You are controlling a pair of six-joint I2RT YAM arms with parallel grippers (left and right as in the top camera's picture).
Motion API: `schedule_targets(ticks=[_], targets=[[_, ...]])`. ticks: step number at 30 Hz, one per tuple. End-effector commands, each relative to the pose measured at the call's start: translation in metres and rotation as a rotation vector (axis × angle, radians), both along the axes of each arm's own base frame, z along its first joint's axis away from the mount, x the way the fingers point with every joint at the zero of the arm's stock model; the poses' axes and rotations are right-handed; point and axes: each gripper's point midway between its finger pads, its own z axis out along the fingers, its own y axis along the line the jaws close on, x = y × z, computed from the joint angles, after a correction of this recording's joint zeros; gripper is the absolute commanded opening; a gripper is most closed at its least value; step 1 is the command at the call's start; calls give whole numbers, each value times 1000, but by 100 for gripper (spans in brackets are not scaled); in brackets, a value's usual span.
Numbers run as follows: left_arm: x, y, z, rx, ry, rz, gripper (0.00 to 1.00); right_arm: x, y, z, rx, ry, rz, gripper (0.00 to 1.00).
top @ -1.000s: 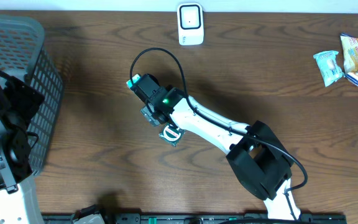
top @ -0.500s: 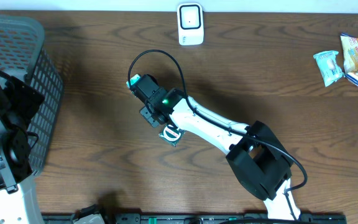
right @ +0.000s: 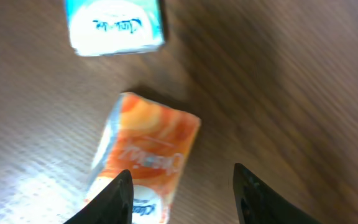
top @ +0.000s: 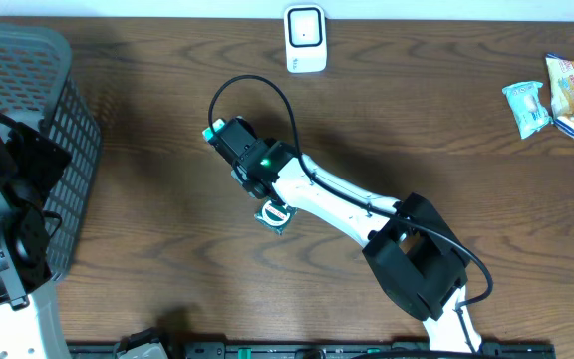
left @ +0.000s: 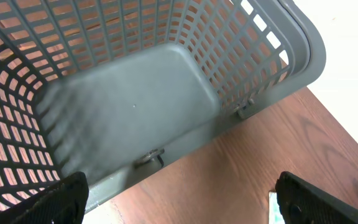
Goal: Scan the item barcode
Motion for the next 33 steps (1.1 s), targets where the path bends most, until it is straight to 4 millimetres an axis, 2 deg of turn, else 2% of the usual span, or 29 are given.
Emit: schedule_targets(ticks=[1, 9, 11, 14, 18, 22, 28, 33], targets=[[-1, 1, 0, -2, 0, 13, 95, 9, -19, -4, -68, -27, -31, 45], [-1, 1, 0, -2, 0, 13, 95, 24, -42, -5, -77, -16, -86, 49], [-1, 1, 0, -2, 0, 13, 95, 24, -41, -6, -66, -5, -82, 49], [-1, 1, 0, -2, 0, 13, 95, 16, -31, -8, -34, 30, -51, 51], [-1, 1, 0, -2, 0, 13, 95, -4, -6, -12, 23, 92, 45, 51], [-1, 1, 0, -2, 0, 13, 95, -13, 12, -10, 45, 86, 85, 52], [-2, 1, 0, -2, -1, 13, 95, -25, 28, -8, 55, 75, 124, 55], [-1, 1, 0, -2, 0, 13, 95, -35, 36, -10, 62, 86, 150, 52]])
